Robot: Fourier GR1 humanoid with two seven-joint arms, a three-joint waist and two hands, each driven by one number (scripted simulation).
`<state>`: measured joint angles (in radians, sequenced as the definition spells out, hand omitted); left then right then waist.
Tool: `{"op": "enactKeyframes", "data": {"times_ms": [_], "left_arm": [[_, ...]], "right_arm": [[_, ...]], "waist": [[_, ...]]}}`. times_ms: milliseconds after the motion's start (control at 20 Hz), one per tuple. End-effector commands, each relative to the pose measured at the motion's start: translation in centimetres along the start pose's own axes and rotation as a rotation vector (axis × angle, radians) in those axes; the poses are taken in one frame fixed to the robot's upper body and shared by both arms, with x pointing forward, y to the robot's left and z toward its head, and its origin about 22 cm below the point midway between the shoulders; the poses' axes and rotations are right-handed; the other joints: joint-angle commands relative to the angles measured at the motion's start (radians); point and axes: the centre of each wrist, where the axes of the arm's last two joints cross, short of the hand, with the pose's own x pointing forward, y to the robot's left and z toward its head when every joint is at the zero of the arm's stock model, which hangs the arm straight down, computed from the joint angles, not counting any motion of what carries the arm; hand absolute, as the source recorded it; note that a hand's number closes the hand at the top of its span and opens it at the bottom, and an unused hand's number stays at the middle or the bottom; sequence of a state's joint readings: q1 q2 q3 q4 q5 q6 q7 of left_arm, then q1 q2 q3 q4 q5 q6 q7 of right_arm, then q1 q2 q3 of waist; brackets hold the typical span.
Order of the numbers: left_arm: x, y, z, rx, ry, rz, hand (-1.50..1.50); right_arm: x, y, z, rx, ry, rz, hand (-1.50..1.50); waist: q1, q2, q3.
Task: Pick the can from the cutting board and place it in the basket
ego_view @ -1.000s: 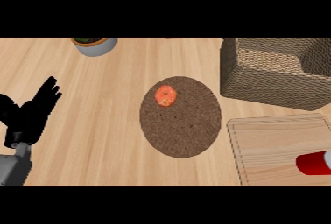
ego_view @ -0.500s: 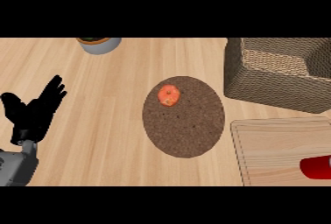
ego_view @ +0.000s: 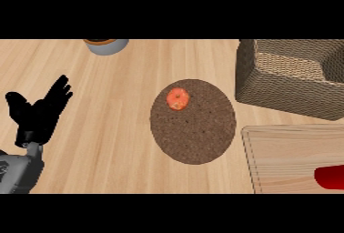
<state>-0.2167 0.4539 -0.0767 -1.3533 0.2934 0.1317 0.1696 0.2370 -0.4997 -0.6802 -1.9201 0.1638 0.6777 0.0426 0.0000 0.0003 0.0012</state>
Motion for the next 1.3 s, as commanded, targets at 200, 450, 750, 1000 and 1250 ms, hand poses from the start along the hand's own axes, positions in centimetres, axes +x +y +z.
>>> {"op": "enactKeyframes", "data": {"times_ms": [200,450,750,1000,1250], "left_arm": [[0.7,0.4,-1.2,-0.007,-0.012,-0.004,0.00],[0.3,-0.7,-0.5,0.005,-0.010,-0.009,0.00],[0.4,1.2,1.2,0.001,0.009,-0.001,0.00],[-1.3,1.2,1.0,-0.001,-0.015,0.002,0.00],[0.5,3.2,0.0,0.005,0.015,-0.005,0.00]], "right_arm": [[-3.1,5.1,-4.9,0.031,0.040,0.034,-1.50],[-3.9,6.2,-4.5,0.120,0.089,0.074,-1.50],[-6.0,5.8,-4.2,0.146,0.096,0.083,-1.50],[-6.2,5.3,-3.2,0.119,0.076,0.059,-1.50],[-6.8,6.8,-2.2,0.158,0.042,0.014,-1.50]], "waist": [[0.005,0.002,0.000],[-0.001,0.000,-0.001],[-0.001,-0.001,-0.001],[-0.004,-0.001,-0.001],[-0.006,-0.001,-0.001]]}}
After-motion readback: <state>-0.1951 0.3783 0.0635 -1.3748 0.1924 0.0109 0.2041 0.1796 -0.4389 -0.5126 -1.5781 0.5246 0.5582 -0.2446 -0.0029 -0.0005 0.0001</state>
